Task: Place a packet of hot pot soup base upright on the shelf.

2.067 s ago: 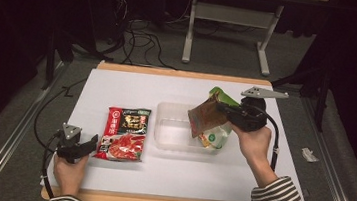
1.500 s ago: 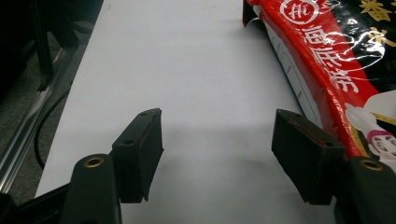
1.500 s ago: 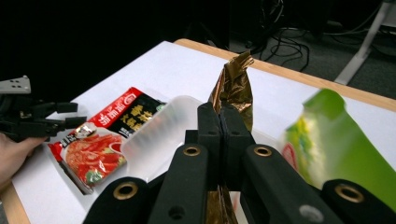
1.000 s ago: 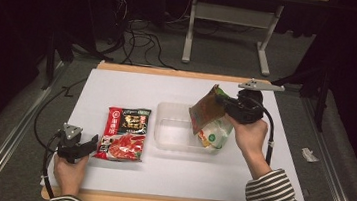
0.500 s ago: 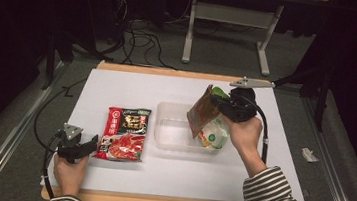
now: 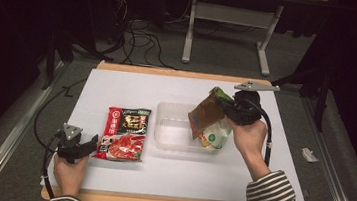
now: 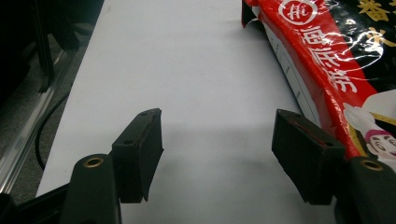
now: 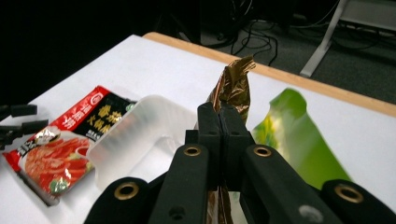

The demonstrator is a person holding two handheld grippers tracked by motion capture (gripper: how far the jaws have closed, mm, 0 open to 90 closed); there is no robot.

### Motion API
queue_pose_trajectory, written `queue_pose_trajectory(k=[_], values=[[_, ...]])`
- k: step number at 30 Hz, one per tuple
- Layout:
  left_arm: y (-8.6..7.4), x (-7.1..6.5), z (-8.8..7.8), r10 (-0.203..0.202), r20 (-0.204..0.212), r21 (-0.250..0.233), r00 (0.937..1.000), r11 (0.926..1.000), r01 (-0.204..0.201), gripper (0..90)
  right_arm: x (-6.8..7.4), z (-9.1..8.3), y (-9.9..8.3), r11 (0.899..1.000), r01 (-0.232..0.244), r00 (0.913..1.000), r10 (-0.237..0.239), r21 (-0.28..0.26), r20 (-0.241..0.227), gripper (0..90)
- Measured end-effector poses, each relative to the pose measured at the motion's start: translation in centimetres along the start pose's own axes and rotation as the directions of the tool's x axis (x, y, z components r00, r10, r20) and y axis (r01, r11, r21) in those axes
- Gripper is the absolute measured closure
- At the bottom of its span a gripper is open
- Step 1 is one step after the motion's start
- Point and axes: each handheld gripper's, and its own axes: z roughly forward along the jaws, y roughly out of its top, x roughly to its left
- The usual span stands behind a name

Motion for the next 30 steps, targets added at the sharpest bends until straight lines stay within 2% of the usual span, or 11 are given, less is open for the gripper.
queue_pose_trajectory(k=[3,7,11,12,18,19,23,26,30], values=[[0.0,0.0,0.0,0.000,-0.001,-0.001,1.0000,1.0000,0.000,34.0,0.5,0.0,-0.2,1.000,0.015,0.9999,-0.015,-0.002,0.000,90.0],[0.0,0.0,0.0,-0.001,0.001,-0.002,1.0000,1.0000,0.001,34.0,1.8,0.2,-0.4,0.999,0.033,0.9985,-0.033,-0.007,-0.043,90.0],[0.0,0.0,0.0,-0.002,0.001,-0.004,1.0000,1.0000,0.002,34.0,3.6,0.3,-1.5,0.994,0.109,0.9917,-0.107,0.024,-0.071,90.0],[0.0,0.0,0.0,-0.002,0.000,-0.004,1.0000,1.0000,0.002,34.0,3.8,0.3,-1.8,0.995,0.102,0.9917,-0.100,0.021,-0.080,90.0],[0.0,0.0,0.0,-0.002,0.000,-0.003,1.0000,1.0000,0.002,34.0,2.9,0.3,-2.1,0.998,0.064,0.9942,-0.065,-0.009,-0.086,90.0],[0.0,0.0,0.0,-0.001,0.000,-0.004,1.0000,1.0000,0.001,34.0,2.3,0.5,-1.8,0.999,0.050,0.9961,-0.051,-0.019,-0.072,90.0],[0.0,0.0,0.0,-0.001,0.000,-0.001,1.0000,1.0000,0.001,34.0,1.0,1.0,-1.7,0.999,0.018,0.9977,-0.020,-0.034,-0.065,90.0],[0.0,0.0,0.0,-0.001,-0.002,0.001,1.0000,1.0000,0.001,34.0,0.1,1.2,-1.5,0.999,-0.003,0.9987,0.001,-0.038,-0.051,90.0],[0.0,-0.1,0.1,0.008,-0.004,0.008,1.0000,0.9999,-0.008,34.0,-0.4,1.6,-1.2,1.000,-0.002,0.9995,0.001,-0.021,-0.032,90.0]])
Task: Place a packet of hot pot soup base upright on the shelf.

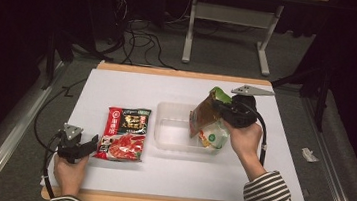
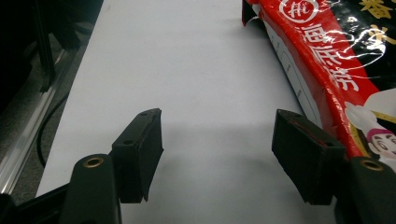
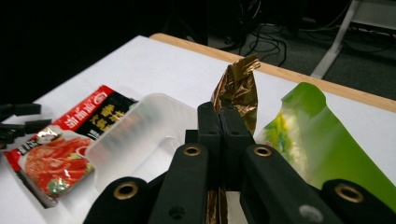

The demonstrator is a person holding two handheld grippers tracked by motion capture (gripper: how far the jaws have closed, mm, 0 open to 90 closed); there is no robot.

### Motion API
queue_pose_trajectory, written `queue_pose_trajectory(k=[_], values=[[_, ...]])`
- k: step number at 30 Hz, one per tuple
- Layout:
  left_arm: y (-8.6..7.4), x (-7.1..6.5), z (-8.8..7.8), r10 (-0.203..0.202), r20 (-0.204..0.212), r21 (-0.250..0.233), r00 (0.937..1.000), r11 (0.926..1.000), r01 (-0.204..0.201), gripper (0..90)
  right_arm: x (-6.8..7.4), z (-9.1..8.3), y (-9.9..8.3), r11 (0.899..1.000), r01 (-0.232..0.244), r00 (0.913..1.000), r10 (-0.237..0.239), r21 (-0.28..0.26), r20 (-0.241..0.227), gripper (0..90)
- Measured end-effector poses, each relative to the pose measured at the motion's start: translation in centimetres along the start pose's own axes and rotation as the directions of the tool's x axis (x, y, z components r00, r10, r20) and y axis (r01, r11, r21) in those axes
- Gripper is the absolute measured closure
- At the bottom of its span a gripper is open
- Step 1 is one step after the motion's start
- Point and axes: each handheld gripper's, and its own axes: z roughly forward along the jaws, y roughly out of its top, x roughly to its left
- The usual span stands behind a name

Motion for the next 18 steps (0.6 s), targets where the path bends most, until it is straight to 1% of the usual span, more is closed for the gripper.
queue_pose_trajectory(k=[1,3,6,8,12,18], values=[[0.0,0.0,0.0,0.001,0.000,0.003,1.0000,1.0000,-0.001,34.1,0.0,0.3,0.1,1.000,0.013,0.9999,-0.013,0.011,0.005,90.0],[0.0,0.0,0.0,0.001,0.000,0.002,1.0000,1.0000,-0.001,34.0,0.0,1.0,0.1,0.999,0.022,0.9997,-0.022,0.034,0.010,90.0],[0.0,0.1,0.0,0.000,0.002,0.003,1.0000,1.0000,0.000,34.0,0.1,2.1,0.2,0.999,0.017,0.9998,-0.017,0.047,0.004,90.0],[0.0,0.0,0.0,-0.004,0.001,-0.001,1.0000,1.0000,0.004,34.0,0.2,2.5,0.3,0.999,0.015,0.9999,-0.015,0.048,-0.002,90.0],[0.0,0.0,0.0,-0.004,0.002,-0.002,1.0000,1.0000,0.004,34.0,-0.1,2.6,0.4,0.999,0.009,1.0000,-0.009,0.049,0.003,90.0],[0.0,0.0,0.0,-0.003,-0.001,-0.003,1.0000,1.0000,0.003,34.0,-1.5,2.9,0.3,0.998,-0.018,0.9997,0.017,0.053,0.020,89.5]])
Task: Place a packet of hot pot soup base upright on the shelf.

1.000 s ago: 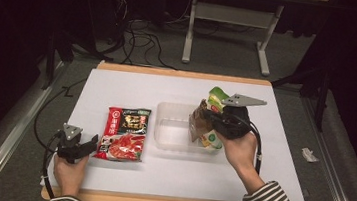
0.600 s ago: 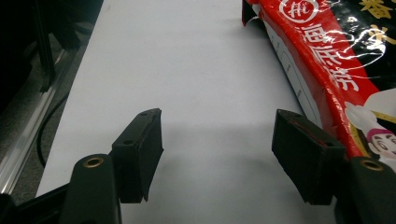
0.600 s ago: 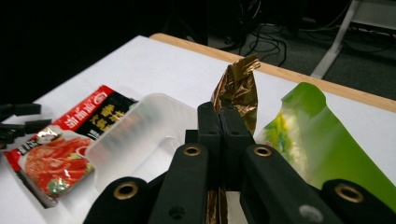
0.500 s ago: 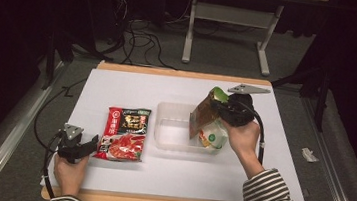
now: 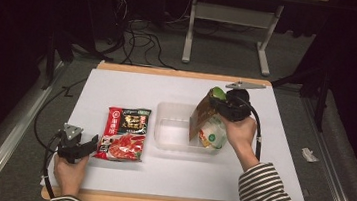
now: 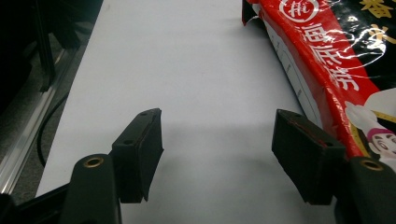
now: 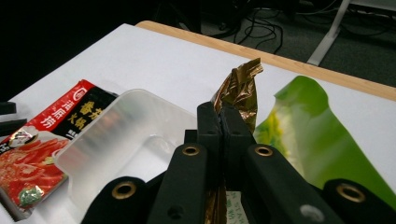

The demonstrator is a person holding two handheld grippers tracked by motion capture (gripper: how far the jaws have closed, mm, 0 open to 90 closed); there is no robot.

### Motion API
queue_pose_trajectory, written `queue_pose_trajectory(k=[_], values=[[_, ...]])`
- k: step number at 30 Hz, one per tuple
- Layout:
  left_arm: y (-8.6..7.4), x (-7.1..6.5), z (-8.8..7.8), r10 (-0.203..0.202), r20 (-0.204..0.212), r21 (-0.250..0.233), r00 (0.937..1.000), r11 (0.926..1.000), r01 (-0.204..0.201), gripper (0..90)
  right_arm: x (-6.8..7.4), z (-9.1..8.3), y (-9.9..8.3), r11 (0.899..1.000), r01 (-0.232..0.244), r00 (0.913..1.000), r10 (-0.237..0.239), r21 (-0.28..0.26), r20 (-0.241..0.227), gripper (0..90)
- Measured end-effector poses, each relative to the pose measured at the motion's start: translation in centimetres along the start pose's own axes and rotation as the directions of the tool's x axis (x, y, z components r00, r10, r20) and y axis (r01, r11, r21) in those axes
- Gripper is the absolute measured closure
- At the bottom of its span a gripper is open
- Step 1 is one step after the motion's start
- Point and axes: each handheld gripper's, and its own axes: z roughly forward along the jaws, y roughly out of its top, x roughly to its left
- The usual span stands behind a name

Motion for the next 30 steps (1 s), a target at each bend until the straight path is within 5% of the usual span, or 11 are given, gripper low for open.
queue_pose_trajectory(k=[11,30], values=[[0.0,0.0,0.0,0.003,0.000,0.002,1.0000,1.0000,-0.003,34.1,-0.4,1.4,-0.7,0.998,0.057,0.9967,-0.059,0.035,0.055,89.2],[0.0,0.0,0.0,-0.001,0.000,0.002,1.0000,1.0000,0.001,34.1,-0.5,-1.1,-0.7,0.996,0.057,0.9975,-0.059,-0.068,-0.038,69.1]])
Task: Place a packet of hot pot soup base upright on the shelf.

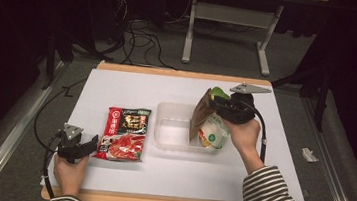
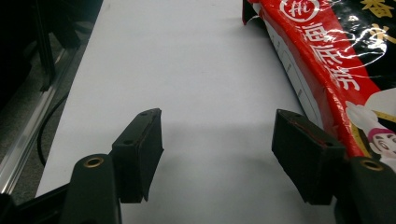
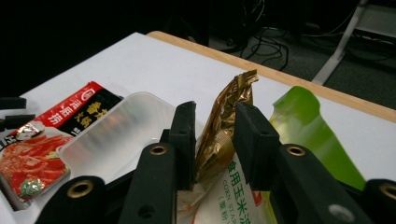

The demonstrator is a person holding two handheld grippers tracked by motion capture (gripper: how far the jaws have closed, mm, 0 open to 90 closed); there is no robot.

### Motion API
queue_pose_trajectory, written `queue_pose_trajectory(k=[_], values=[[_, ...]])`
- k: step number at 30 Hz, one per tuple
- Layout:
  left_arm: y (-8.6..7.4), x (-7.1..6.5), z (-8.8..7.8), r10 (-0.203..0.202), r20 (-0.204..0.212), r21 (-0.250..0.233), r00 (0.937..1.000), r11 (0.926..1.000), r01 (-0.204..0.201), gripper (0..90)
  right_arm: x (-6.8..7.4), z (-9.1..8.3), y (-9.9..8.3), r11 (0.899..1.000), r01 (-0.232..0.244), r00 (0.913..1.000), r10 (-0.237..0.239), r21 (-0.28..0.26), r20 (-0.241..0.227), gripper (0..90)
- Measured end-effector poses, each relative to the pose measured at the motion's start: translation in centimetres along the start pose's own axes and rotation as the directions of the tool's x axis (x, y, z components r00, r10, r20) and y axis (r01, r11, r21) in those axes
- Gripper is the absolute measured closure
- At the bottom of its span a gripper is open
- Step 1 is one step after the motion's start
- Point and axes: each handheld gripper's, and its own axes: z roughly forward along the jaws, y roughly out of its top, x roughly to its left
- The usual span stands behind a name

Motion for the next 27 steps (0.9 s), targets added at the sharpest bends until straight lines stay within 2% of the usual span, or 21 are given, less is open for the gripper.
queue_pose_trajectory(k=[7,14,21,27], values=[[0.0,0.0,0.0,-0.003,0.003,0.004,1.0000,1.0000,0.003,34.1,-0.8,-1.9,-0.3,0.999,0.006,1.0000,-0.007,-0.040,-0.004,59.9],[0.1,-0.1,0.2,0.006,0.002,0.017,1.0000,0.9998,-0.006,34.2,-1.4,-3.6,-1.5,0.998,0.002,1.0000,-0.001,-0.070,0.009,56.9],[0.1,0.0,0.1,0.000,0.002,0.013,1.0000,0.9999,0.000,34.1,-1.8,-5.1,-2.5,0.995,0.015,0.9997,-0.013,-0.099,0.021,55.0],[0.0,0.0,0.0,0.004,0.005,0.006,1.0000,1.0000,-0.004,34.1,-2.2,-6.1,-4.0,0.991,0.002,0.9997,0.001,-0.132,0.023,54.4]])
